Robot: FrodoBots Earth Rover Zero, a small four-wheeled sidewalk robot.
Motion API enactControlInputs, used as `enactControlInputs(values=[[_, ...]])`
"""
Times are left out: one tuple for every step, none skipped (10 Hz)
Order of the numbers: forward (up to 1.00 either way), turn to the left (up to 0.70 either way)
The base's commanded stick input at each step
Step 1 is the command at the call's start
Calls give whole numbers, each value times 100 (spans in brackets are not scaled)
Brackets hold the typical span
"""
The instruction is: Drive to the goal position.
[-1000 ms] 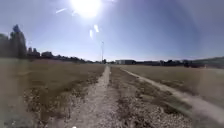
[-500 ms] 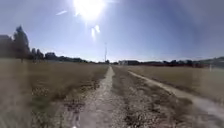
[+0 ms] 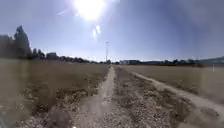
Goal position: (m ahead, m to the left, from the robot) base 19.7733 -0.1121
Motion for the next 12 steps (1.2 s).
enactControlInputs(values=[[100,-5],[100,0],[100,0],[100,-24],[100,-19],[100,-8],[100,-34],[100,-32],[100,0],[100,0],[100,-27],[92,-16]])
